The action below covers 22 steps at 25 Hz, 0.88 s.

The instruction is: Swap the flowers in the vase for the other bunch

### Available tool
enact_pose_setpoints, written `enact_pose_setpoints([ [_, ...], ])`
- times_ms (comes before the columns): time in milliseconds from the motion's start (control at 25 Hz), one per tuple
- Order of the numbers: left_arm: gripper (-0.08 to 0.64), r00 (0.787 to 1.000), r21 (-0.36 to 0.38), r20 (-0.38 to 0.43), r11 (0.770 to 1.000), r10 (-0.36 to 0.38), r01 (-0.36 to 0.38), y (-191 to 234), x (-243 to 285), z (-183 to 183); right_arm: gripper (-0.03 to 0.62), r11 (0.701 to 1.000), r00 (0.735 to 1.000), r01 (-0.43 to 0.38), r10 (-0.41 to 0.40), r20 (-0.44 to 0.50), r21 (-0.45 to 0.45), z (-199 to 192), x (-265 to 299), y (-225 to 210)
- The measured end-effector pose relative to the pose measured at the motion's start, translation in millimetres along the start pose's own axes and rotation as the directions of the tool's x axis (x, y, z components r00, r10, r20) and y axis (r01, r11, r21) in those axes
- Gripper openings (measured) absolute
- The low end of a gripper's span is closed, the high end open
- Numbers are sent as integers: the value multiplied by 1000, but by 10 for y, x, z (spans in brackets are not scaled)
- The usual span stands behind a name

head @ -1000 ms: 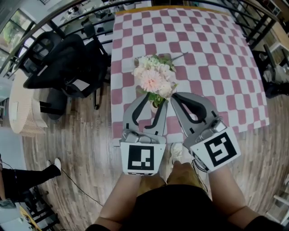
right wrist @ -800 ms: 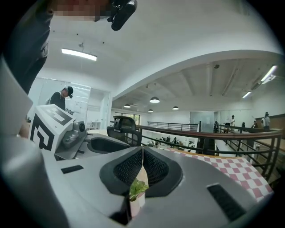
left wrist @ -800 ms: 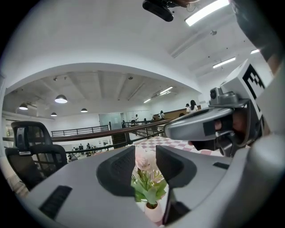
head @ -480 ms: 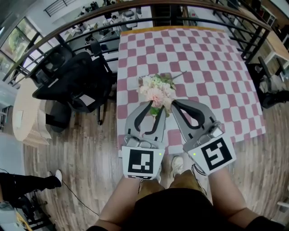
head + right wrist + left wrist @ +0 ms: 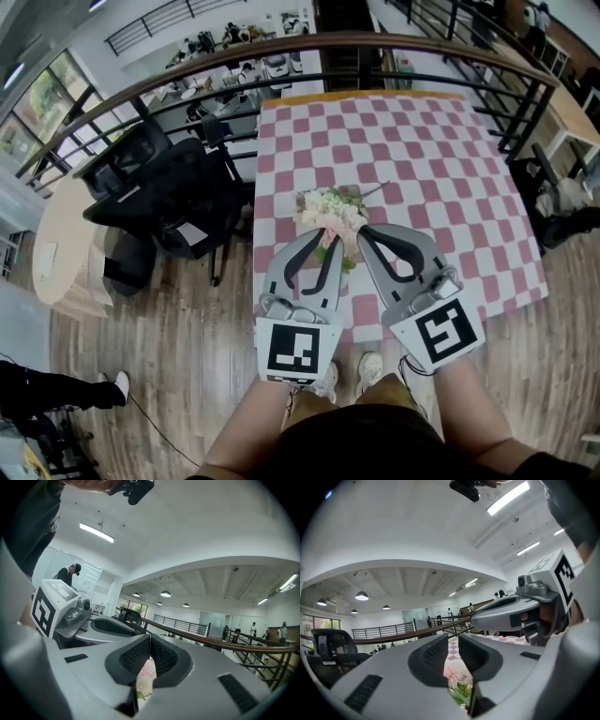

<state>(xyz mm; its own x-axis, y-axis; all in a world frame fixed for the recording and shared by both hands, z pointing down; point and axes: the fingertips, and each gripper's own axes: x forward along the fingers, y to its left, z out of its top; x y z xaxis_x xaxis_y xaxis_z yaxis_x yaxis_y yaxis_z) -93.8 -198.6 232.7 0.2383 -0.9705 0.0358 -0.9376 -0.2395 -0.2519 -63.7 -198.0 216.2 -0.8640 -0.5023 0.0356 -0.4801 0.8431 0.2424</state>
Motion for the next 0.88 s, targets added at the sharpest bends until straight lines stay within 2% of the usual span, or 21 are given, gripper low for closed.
enact_pose_setpoints([
  [200, 54, 1000, 29, 25, 1000, 4, -4, 22, -64, 164, 32, 1000, 1000, -6, 7, 6, -11, 118, -23, 28],
  [400, 37, 998, 33, 69, 999, 4, -6, 19, -128, 357, 32, 1000, 998, -13, 14, 53, -25, 309, -30, 66],
  [880, 9, 994, -5, 110, 1000, 23, -23, 29, -320, 501, 32, 1000, 996, 2, -1, 91, -13, 429, -142, 157],
])
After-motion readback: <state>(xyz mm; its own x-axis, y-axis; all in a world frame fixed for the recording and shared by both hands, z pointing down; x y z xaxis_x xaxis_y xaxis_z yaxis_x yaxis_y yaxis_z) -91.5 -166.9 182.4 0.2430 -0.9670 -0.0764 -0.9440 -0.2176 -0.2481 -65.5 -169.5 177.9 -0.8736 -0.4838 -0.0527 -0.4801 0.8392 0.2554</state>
